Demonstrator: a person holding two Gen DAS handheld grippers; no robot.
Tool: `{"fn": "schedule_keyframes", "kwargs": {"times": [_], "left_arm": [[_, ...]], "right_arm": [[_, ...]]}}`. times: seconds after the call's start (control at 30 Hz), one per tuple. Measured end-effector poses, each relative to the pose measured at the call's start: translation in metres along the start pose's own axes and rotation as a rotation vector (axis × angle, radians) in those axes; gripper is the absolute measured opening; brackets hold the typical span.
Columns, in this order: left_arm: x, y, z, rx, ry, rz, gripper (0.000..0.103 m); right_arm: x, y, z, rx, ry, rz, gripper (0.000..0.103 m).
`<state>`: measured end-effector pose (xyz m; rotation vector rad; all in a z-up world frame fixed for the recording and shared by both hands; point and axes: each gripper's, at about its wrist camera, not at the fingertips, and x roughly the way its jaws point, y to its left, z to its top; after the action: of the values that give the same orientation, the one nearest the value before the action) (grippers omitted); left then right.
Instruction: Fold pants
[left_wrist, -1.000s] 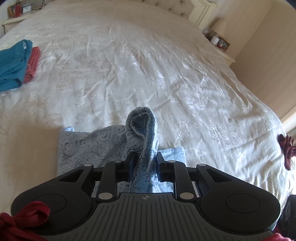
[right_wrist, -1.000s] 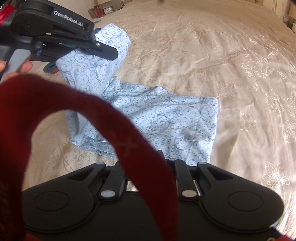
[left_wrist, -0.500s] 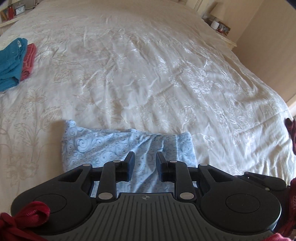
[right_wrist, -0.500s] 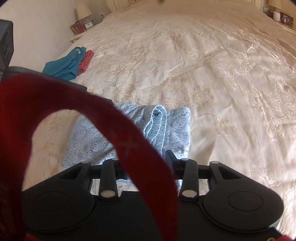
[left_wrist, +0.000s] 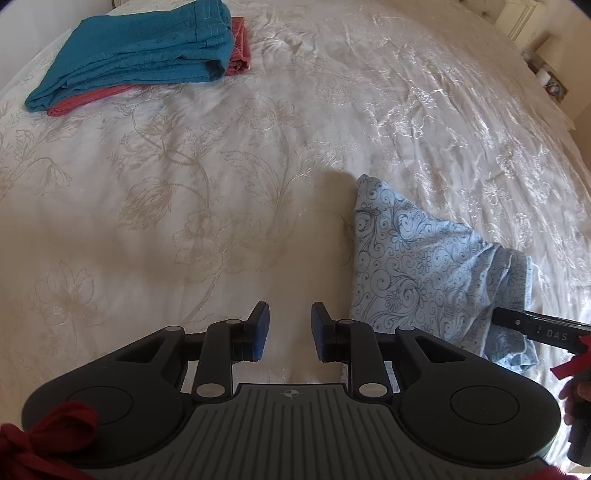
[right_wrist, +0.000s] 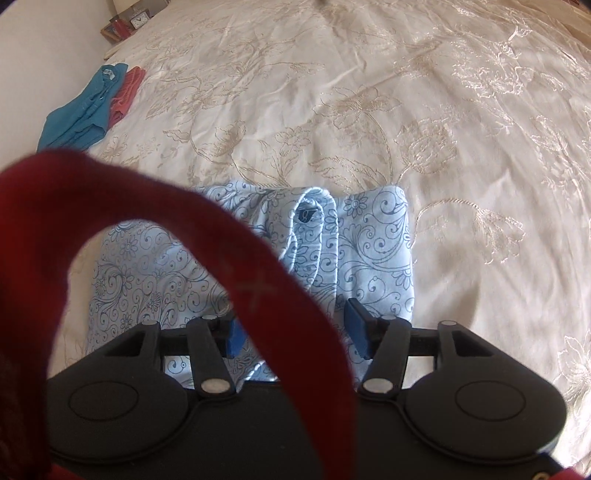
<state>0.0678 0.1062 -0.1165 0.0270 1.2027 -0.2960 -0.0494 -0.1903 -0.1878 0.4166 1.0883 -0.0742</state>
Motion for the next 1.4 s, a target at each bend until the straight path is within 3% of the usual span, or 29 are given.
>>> {"fn": "schedule_keyframes", "kwargs": {"times": [0.03, 0.1, 0.13, 0.17, 0.27, 0.37, 0.5, 0.63, 0.67, 0.73, 0.8, 0.93, 1.13, 1.27, 1.4], "left_arm": [[0.001, 0.002, -0.001, -0.004, 0.002, 0.001, 0.024], [0.001, 0.003, -0.003, -0.005, 0.005, 0.001, 0.024], [0.002, 0.002, -0.003, -0.002, 0.003, 0.003, 0.024], [0.002, 0.001, -0.004, 0.006, 0.000, 0.006, 0.024], [0.001, -0.004, -0.003, 0.021, -0.010, -0.002, 0.024], [0.000, -0.014, -0.002, 0.041, -0.024, -0.010, 0.024], [0.003, -0.031, 0.002, 0.080, -0.031, -0.026, 0.024], [0.007, -0.047, 0.005, 0.118, -0.023, -0.043, 0.024], [0.007, -0.050, 0.006, 0.128, -0.024, -0.045, 0.024], [0.007, -0.059, 0.008, 0.152, -0.030, -0.056, 0.024], [0.009, -0.068, 0.012, 0.172, -0.032, -0.070, 0.024], [0.025, -0.089, 0.023, 0.202, -0.019, -0.087, 0.024], [0.063, -0.110, 0.045, 0.224, -0.017, -0.042, 0.024], [0.091, -0.106, 0.064, 0.177, 0.016, -0.010, 0.024], [0.106, -0.098, 0.076, 0.155, 0.028, 0.005, 0.028]], "right_arm": [[0.000, 0.000, 0.000, 0.007, 0.006, 0.013, 0.061], [-0.004, 0.003, 0.000, 0.007, 0.013, 0.016, 0.046], [-0.008, 0.006, 0.000, -0.006, 0.009, 0.016, 0.022], [-0.015, 0.012, 0.000, -0.025, -0.003, 0.023, 0.017], [-0.044, 0.030, 0.000, -0.092, -0.043, 0.057, 0.017], [-0.071, 0.031, -0.004, -0.133, -0.095, 0.007, 0.017], [-0.053, 0.003, -0.006, -0.062, -0.036, -0.089, 0.017], [-0.021, -0.015, -0.004, -0.036, 0.036, -0.109, 0.036], [-0.025, -0.016, -0.003, -0.032, 0.019, -0.119, 0.047], [-0.041, -0.015, -0.003, -0.038, -0.047, -0.147, 0.053], [-0.059, -0.011, -0.002, -0.056, -0.112, -0.186, 0.053], [-0.058, 0.010, 0.006, -0.171, -0.153, -0.159, 0.053], [-0.016, 0.015, 0.022, -0.221, -0.098, -0.177, 0.053], [-0.002, -0.007, 0.033, -0.180, -0.079, -0.213, 0.053], [0.004, -0.023, 0.034, -0.138, -0.054, -0.191, 0.056]]}}
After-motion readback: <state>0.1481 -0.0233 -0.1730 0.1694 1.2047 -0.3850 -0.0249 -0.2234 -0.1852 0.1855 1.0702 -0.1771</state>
